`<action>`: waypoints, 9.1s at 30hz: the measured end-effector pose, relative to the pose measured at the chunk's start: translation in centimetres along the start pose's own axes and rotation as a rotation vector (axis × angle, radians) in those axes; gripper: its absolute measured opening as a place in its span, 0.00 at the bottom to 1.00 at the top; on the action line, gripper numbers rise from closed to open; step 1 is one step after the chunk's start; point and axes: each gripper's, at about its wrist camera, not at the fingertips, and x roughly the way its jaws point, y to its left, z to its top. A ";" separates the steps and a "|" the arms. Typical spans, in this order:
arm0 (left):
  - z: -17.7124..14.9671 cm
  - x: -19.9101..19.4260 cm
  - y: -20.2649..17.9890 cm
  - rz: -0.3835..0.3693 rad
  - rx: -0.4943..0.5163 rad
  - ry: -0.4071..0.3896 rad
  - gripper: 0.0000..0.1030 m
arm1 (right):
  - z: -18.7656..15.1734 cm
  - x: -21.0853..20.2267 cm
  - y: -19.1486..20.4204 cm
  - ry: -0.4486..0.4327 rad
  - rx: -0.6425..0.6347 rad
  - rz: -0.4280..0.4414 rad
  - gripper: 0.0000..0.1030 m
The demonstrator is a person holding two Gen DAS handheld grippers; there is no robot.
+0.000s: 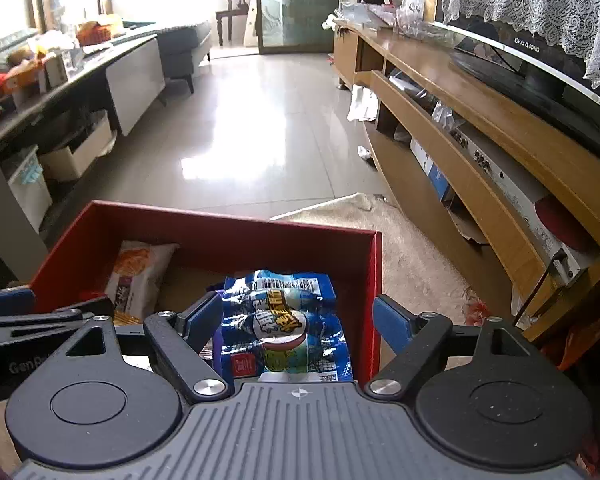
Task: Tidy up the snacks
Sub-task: 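Lower both snacks into the red box and open both tools, then withdraw both tools to the white-green wafer packet and silver foil bag, then grasp the white-green wafer packet with the left tool while the right tool grasps the silver foil bag, then lift and carry both packets with both tools over the red box, then lower both packets into the red box and open both tools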
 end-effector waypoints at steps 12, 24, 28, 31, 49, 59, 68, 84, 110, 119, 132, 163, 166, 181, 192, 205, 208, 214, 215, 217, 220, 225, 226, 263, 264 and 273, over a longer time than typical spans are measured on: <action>-0.8 -1.7 0.0 -0.022 0.000 -0.011 0.75 | 0.0 -1.7 -0.3 -0.013 0.007 -0.002 0.84; -1.3 -3.4 0.9 -0.032 -0.017 -0.026 0.75 | -0.3 -3.5 0.4 -0.036 -0.002 -0.009 0.84; -1.5 -3.8 1.2 -0.035 -0.022 -0.028 0.75 | -0.4 -3.9 0.6 -0.042 -0.006 -0.008 0.84; -1.7 -4.0 1.4 -0.038 -0.022 -0.028 0.75 | -0.5 -4.1 0.7 -0.044 -0.013 -0.008 0.84; -5.7 -6.6 3.8 -0.070 -0.003 0.032 0.75 | -3.5 -6.3 2.6 0.007 -0.077 0.011 0.84; -11.4 -8.3 6.5 -0.126 -0.071 0.165 0.75 | -7.3 -6.7 5.0 0.119 -0.165 0.053 0.84; -17.3 -7.2 7.0 -0.080 -0.185 0.327 0.75 | -8.8 -6.1 6.2 0.191 -0.221 0.103 0.84; -18.7 -7.8 6.6 0.006 -0.132 0.311 0.59 | -9.7 -4.7 7.2 0.287 -0.276 0.201 0.85; -19.9 -8.8 8.9 -0.087 -0.102 0.330 0.61 | -13.6 -4.0 9.6 0.429 -0.380 0.400 0.86; -19.9 -8.8 8.5 -0.070 -0.085 0.322 0.61 | -12.9 -5.2 7.1 0.385 -0.278 0.347 0.76; -20.3 -8.6 7.3 -0.064 -0.023 0.315 0.72 | -13.6 -4.6 11.1 0.349 -0.448 0.309 0.57; -20.9 -9.7 5.2 -0.024 -0.014 0.294 0.55 | -14.4 -9.0 3.0 0.284 -0.210 0.266 0.53; -20.7 -9.8 4.8 -0.031 -0.011 0.291 0.55 | -14.1 -9.5 2.6 0.268 -0.197 0.269 0.53; -17.5 -10.2 3.4 -0.068 -0.010 0.214 0.55 | -13.7 -10.7 1.9 0.216 -0.175 0.225 0.53; -15.9 -10.6 2.8 -0.088 0.004 0.175 0.55 | -13.4 -11.4 1.4 0.188 -0.139 0.206 0.53; -13.8 -10.5 2.2 -0.097 0.005 0.140 0.55 | -12.0 -11.7 0.8 0.141 -0.110 0.203 0.53; -13.2 -10.3 2.0 -0.095 0.006 0.133 0.55 | -11.5 -11.5 0.5 0.132 -0.098 0.198 0.53; -11.8 -10.0 1.6 -0.109 0.007 0.116 0.55 | -10.4 -11.4 -0.1 0.110 -0.070 0.192 0.53; -11.6 -10.0 1.5 -0.110 0.008 0.112 0.55 | -10.2 -11.4 -0.1 0.105 -0.064 0.193 0.53; -11.1 -10.0 1.3 -0.115 0.010 0.104 0.55 | -9.8 -11.3 -0.3 0.097 -0.055 0.193 0.53; -10.2 -9.8 1.2 -0.119 0.013 0.091 0.55 | -9.3 -11.2 -0.3 0.088 -0.050 0.193 0.53; -8.9 -9.4 0.9 -0.128 0.014 0.079 0.55 | -8.7 -10.9 -0.4 0.071 -0.046 0.174 0.53; -8.6 -9.3 0.9 -0.129 0.014 0.076 0.55 | -8.6 -10.9 -0.5 0.067 -0.043 0.172 0.53; -1.8 -4.6 -1.1 -0.094 -0.005 0.021 0.55 | -3.0 -6.8 -1.5 -0.006 0.041 0.136 0.53; -1.7 -4.5 -1.2 -0.094 -0.004 0.019 0.55 | -2.9 -6.7 -1.5 -0.006 0.040 0.134 0.53; -1.1 -3.5 -1.6 -0.079 0.006 0.019 0.55 | -2.4 -5.6 -1.3 0.000 0.031 0.121 0.53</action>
